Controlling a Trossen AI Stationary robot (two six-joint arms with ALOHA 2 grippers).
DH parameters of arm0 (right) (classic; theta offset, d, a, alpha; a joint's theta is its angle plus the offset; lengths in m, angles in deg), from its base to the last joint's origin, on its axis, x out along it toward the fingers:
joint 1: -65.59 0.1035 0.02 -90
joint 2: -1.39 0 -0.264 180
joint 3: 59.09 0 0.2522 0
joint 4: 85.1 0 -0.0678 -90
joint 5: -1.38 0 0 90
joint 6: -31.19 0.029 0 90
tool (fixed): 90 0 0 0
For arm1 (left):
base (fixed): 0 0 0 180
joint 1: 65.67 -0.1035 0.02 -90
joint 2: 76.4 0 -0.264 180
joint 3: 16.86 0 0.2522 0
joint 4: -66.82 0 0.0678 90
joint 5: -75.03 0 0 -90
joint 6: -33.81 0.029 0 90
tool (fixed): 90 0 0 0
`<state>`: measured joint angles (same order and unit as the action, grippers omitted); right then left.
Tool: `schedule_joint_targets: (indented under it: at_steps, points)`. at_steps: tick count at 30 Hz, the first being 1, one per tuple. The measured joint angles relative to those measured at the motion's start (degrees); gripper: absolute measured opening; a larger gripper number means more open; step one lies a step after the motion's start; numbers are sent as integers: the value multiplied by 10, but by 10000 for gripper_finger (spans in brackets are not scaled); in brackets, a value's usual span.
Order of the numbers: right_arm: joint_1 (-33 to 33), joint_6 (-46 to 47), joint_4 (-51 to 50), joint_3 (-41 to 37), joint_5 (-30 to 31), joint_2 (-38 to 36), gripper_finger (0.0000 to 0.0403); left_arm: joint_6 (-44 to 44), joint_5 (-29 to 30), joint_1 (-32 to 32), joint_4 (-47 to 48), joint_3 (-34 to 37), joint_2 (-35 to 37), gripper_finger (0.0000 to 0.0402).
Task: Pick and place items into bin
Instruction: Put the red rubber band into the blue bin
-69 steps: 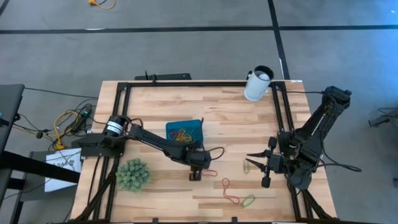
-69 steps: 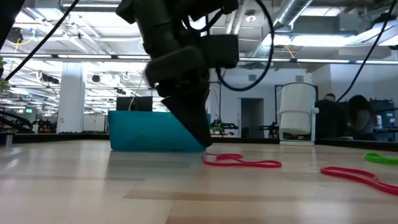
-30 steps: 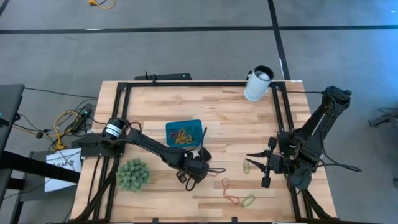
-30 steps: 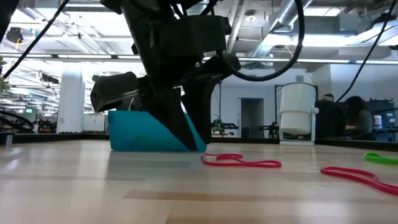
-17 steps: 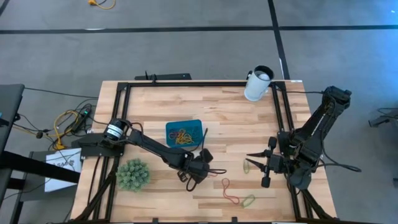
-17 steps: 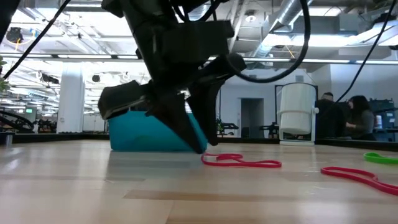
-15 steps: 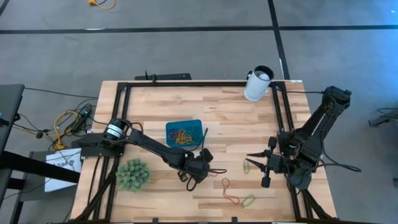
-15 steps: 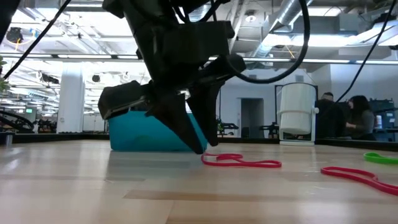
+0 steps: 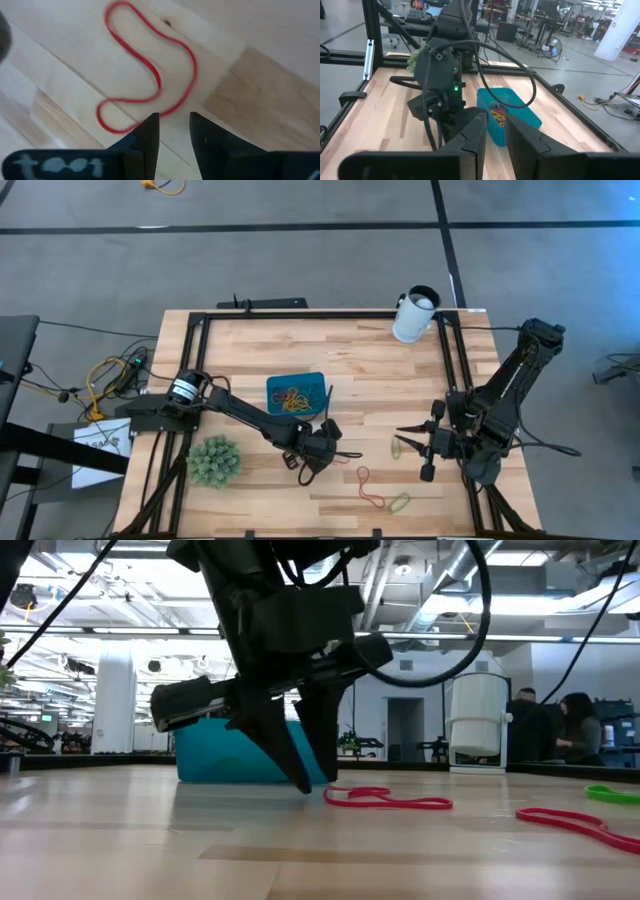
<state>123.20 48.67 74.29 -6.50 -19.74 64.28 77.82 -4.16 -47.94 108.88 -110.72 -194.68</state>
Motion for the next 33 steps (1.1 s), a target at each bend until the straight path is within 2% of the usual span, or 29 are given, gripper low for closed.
schedule_joint_targets:
  at_steps: [3,11,21,33]
  points:
    - [0,0,0,0,0,0,67,26,0,0,3,2,0,98]
    - [0,0,0,0,0,0,67,81,-19,-2,-87,32,1,98]
    - [0,0,-1,0,0,0,67,97,-35,-5,-124,35,1,98]
    - [0,0,-1,0,-1,0,67,87,-66,-16,-123,35,1,98]
